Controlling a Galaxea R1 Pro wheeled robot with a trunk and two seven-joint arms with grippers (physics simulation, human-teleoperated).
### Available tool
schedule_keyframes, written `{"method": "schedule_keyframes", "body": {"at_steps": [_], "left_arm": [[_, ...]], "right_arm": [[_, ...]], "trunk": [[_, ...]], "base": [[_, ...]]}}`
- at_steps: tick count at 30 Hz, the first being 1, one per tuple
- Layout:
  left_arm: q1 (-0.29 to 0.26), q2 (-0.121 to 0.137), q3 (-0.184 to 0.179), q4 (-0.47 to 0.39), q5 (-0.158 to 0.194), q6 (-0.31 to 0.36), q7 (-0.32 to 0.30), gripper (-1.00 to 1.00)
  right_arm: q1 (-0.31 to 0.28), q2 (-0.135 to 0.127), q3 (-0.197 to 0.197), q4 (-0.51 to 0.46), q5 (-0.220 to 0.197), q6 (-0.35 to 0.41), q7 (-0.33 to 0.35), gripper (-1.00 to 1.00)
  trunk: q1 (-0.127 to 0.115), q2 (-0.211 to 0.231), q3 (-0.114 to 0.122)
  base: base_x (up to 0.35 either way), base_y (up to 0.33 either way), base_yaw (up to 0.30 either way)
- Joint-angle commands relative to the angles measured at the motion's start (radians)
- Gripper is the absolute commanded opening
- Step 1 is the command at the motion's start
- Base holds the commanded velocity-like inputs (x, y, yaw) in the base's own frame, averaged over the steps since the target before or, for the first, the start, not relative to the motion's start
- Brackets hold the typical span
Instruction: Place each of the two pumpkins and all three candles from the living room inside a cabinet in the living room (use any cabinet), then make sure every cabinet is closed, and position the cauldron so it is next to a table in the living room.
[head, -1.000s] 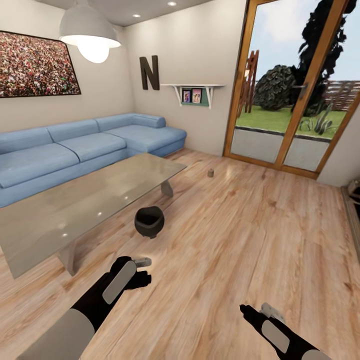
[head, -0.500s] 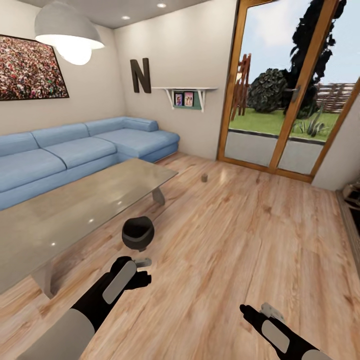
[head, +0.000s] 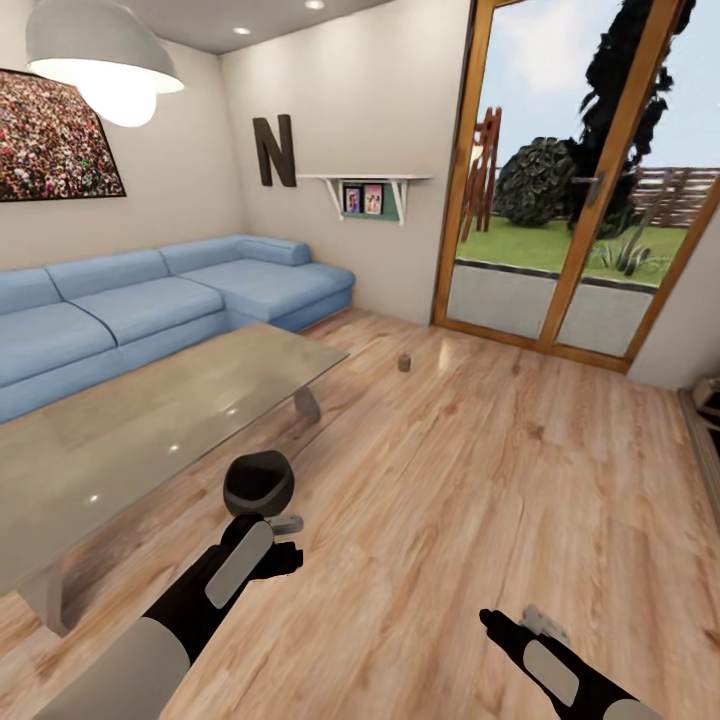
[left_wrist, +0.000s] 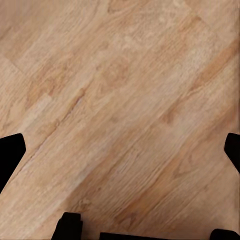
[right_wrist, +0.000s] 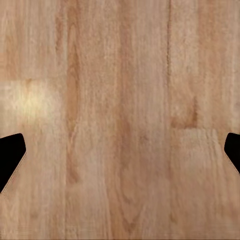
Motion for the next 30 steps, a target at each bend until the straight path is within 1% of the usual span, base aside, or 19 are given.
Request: {"method": "schedule_keyframes", "body": {"at_steps": [1, 30], "left_arm": [[-0.001, 0.001, -0.004, -0.001, 0.01, 0.0, 0.01, 1.0], [-0.001, 0.001, -0.004, 0.0, 0.011, 0.0, 0.01, 1.0]], "right_arm": [[0.0, -0.001, 0.006, -0.003, -0.004, 0.003, -0.008, 1.0], [0.0, -0.001, 0.006, -0.003, -0.004, 0.003, -0.008, 1.0]], "trunk": [[0.0, 0.0, -0.001], [0.0, 0.0, -0.001]], "base": [[0.298, -0.126, 0.0], [0.275, -0.189, 0.0]]}}
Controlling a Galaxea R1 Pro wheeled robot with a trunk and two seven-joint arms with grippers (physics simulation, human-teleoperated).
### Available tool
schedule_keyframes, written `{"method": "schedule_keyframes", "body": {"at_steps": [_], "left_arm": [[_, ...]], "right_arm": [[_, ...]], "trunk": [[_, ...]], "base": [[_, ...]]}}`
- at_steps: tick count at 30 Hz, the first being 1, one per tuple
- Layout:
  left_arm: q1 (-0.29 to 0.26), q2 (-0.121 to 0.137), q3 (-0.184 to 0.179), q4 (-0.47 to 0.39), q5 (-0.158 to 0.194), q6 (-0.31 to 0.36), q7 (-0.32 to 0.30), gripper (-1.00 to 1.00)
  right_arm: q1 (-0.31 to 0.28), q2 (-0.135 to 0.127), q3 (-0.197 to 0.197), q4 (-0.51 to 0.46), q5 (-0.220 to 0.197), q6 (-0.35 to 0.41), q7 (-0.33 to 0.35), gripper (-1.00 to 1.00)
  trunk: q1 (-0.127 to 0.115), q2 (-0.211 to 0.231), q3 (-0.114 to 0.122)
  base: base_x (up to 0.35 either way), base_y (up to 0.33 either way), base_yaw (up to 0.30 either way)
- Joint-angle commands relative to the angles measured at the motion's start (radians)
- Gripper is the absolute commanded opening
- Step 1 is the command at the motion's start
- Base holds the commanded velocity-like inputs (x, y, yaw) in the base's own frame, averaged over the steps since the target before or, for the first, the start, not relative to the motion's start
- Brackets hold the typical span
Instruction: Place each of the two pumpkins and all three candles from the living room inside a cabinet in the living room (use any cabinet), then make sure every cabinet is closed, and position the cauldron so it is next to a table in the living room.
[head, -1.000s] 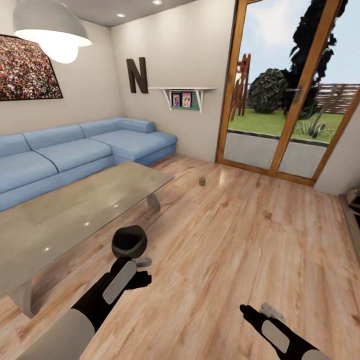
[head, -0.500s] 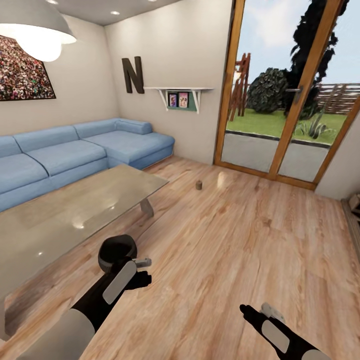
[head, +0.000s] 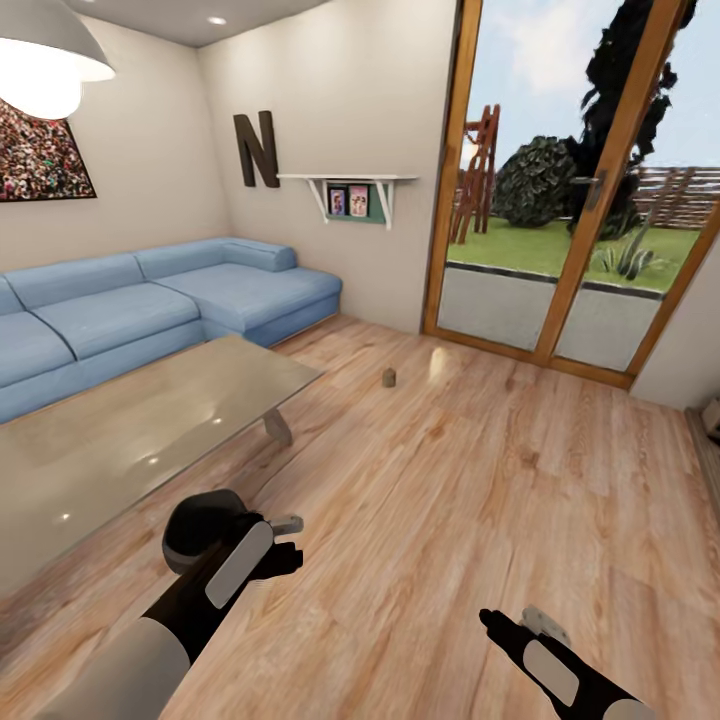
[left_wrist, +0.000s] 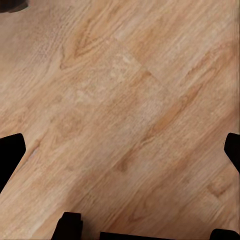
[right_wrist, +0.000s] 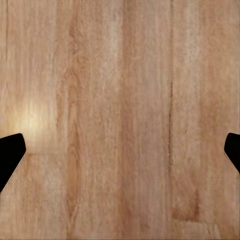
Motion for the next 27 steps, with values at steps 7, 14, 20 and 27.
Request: {"method": "schedule_keyframes", "body": {"at_steps": [7, 14, 20, 27], "left_arm": [[-0.001, 0.001, -0.004, -0.001, 0.01, 0.0, 0.01, 1.0], [-0.001, 0.001, -0.004, -0.001, 0.011, 0.0, 0.01, 1.0], [-0.001, 0.001, -0.003, -0.001, 0.01, 0.0, 0.01, 1.0], [-0.001, 0.001, -0.003, -0.001, 0.01, 0.0, 0.01, 1.0]], "right_arm": [[0.0, -0.001, 0.006, -0.003, -0.004, 0.003, -0.007, 1.0], [0.0, 0.0, 0.006, -0.003, -0.004, 0.003, -0.007, 1.0], [0.0, 0.0, 0.006, -0.003, -0.004, 0.003, -0.007, 1.0], [0.0, 0.0, 0.007, -0.003, -0.004, 0.003, -0.007, 1.0]], "trunk": [[0.0, 0.0, -0.001], [0.0, 0.0, -0.001], [0.0, 0.0, -0.001], [0.0, 0.0, -0.001]], "base": [[0.269, -0.198, 0.0], [0.269, -0.198, 0.0], [0.269, -0.198, 0.0], [0.269, -0.198, 0.0]]}}
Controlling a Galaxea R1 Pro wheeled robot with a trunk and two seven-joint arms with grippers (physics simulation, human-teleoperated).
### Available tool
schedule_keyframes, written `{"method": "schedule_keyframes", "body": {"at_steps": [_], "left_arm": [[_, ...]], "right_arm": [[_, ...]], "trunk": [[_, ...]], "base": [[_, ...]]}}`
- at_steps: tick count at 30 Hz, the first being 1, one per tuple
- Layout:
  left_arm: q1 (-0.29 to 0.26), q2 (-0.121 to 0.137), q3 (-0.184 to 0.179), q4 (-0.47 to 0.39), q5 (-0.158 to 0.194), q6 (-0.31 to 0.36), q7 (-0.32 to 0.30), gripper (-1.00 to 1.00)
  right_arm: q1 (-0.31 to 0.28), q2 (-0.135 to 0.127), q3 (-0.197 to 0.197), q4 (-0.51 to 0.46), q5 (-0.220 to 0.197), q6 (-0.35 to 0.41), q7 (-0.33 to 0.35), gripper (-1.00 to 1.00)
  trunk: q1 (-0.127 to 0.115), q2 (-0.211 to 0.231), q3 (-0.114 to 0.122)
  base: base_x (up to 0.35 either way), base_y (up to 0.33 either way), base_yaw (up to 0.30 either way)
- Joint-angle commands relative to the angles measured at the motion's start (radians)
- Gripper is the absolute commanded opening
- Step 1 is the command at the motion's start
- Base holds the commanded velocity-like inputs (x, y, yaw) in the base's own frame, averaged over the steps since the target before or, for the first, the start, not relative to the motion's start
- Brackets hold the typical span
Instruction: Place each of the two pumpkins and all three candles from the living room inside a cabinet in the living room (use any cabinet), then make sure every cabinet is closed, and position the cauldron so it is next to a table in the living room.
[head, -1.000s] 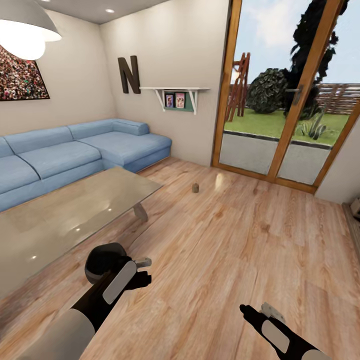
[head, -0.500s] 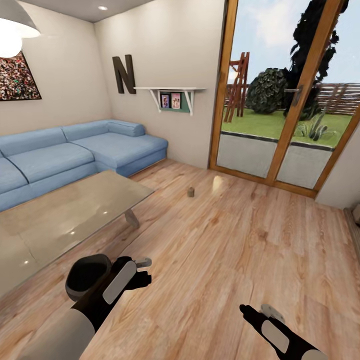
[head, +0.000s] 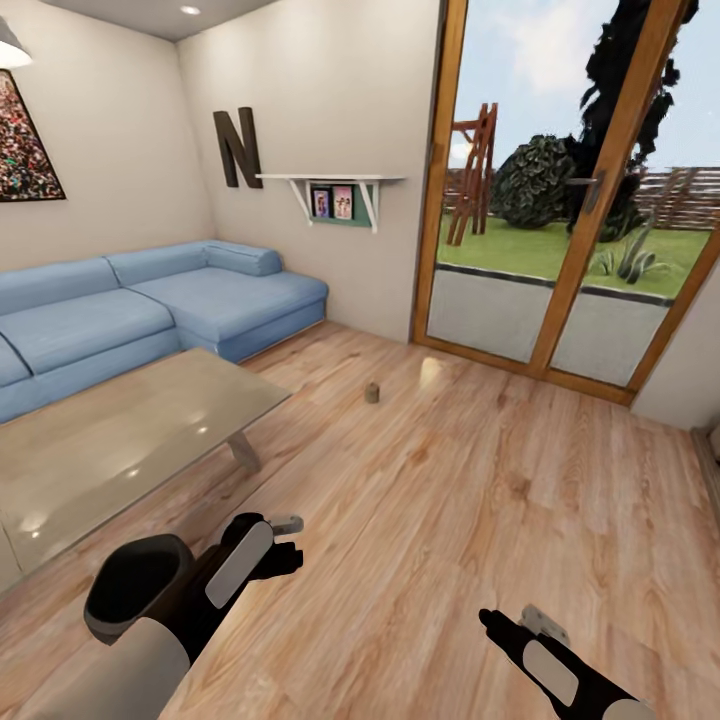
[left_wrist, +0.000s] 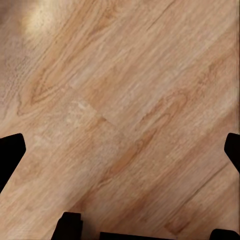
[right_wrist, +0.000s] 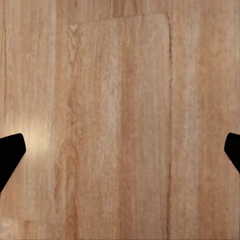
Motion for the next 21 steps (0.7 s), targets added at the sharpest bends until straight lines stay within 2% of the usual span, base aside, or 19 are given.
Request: {"method": "schedule_keyframes", "body": {"at_steps": [1, 21], "left_arm": [[-0.001, 0.001, -0.004, -0.001, 0.01, 0.0, 0.01, 1.0], [-0.001, 0.001, -0.005, -0.001, 0.01, 0.0, 0.01, 1.0]], "right_arm": [[0.0, -0.001, 0.006, -0.003, -0.004, 0.003, -0.008, 1.0], [0.0, -0.002, 0.007, -0.003, -0.003, 0.003, -0.008, 1.0]], "trunk": [[0.0, 0.0, -0.001], [0.0, 0.0, -0.001]], "base": [[0.269, -0.198, 0.0], [0.269, -0.187, 0.0]]}}
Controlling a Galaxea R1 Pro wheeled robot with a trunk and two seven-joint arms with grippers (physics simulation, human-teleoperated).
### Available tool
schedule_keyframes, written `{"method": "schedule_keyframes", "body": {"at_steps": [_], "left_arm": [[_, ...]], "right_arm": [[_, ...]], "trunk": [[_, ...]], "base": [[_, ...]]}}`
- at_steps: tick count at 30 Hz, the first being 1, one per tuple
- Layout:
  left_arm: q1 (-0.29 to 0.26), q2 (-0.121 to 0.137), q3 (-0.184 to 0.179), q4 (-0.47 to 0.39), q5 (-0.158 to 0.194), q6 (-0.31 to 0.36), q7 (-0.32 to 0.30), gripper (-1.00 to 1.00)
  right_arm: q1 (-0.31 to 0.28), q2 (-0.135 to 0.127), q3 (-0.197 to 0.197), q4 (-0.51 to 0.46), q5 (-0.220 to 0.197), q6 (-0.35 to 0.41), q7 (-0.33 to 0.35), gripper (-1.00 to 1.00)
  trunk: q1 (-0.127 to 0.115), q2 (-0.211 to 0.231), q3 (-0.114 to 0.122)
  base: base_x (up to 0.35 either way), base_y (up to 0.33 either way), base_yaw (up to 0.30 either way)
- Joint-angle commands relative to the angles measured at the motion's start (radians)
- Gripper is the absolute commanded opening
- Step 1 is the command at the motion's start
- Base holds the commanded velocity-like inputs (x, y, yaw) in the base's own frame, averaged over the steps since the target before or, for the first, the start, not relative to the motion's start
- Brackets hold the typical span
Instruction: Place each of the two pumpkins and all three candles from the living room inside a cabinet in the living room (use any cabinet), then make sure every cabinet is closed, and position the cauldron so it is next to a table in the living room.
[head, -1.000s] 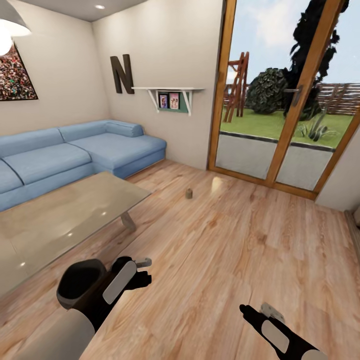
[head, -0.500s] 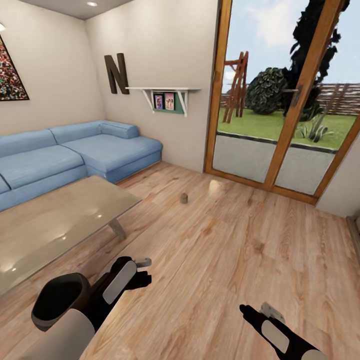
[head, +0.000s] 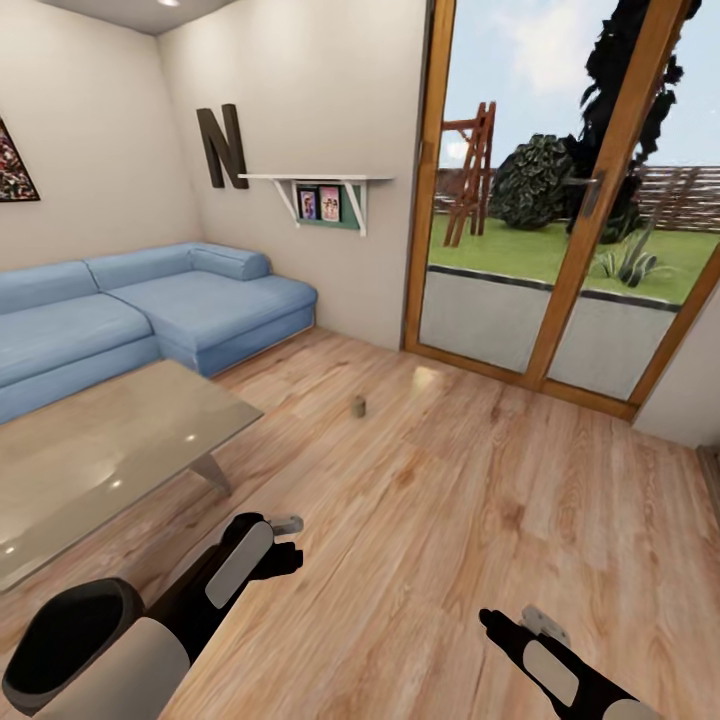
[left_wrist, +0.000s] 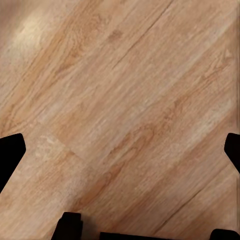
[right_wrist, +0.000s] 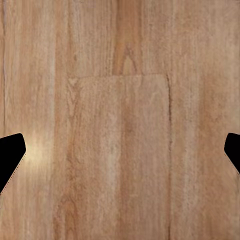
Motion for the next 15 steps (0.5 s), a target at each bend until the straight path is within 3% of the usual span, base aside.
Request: {"method": "schedule_keyframes", "body": {"at_steps": [1, 15], "left_arm": [[-0.001, 0.001, -0.004, -0.001, 0.01, 0.0, 0.01, 1.0], [-0.001, 0.001, -0.004, -0.001, 0.01, 0.0, 0.01, 1.0]], "right_arm": [[0.0, -0.001, 0.006, -0.003, -0.003, 0.003, -0.008, 1.0], [0.0, -0.002, 0.006, -0.003, 0.004, 0.003, 0.0, 1.0]], "trunk": [[0.0, 0.0, -0.001], [0.0, 0.0, -0.001]], "base": [[0.269, -0.165, 0.0], [0.269, -0.159, 0.0]]}}
